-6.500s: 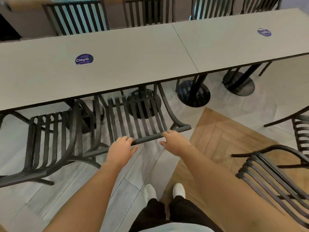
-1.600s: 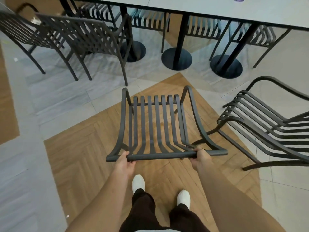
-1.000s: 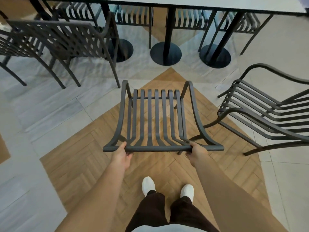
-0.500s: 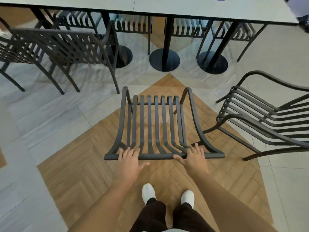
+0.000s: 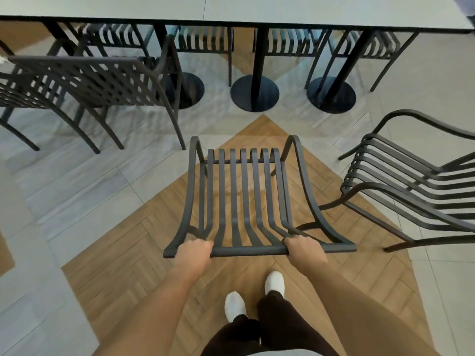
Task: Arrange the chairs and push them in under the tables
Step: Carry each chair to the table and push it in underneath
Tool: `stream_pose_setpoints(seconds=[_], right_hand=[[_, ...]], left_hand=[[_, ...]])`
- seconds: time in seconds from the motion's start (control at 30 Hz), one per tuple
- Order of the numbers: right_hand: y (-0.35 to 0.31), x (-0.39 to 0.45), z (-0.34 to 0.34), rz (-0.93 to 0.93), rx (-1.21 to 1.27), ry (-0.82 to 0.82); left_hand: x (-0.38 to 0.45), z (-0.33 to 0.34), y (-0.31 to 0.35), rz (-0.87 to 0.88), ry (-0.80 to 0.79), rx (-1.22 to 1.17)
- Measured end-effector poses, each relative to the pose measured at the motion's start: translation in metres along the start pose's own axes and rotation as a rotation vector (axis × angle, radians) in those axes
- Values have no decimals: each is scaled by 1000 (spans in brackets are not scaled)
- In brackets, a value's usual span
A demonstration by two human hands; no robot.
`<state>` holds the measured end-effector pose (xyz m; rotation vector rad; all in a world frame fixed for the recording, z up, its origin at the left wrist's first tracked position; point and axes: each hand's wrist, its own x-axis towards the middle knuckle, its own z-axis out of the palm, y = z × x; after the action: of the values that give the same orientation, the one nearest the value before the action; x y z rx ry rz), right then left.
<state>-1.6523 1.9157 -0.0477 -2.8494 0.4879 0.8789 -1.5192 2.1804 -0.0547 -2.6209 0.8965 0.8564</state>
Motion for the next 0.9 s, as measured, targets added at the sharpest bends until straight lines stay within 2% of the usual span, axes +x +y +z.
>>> stream_pose_setpoints(seconds=[0.57, 0.9], right_hand=[[15, 170, -126, -122, -78, 10], [32, 273, -198, -121, -76, 0]], left_hand=[[153, -120, -45, -113, 37, -85], [253, -185, -69, -137, 56, -73]])
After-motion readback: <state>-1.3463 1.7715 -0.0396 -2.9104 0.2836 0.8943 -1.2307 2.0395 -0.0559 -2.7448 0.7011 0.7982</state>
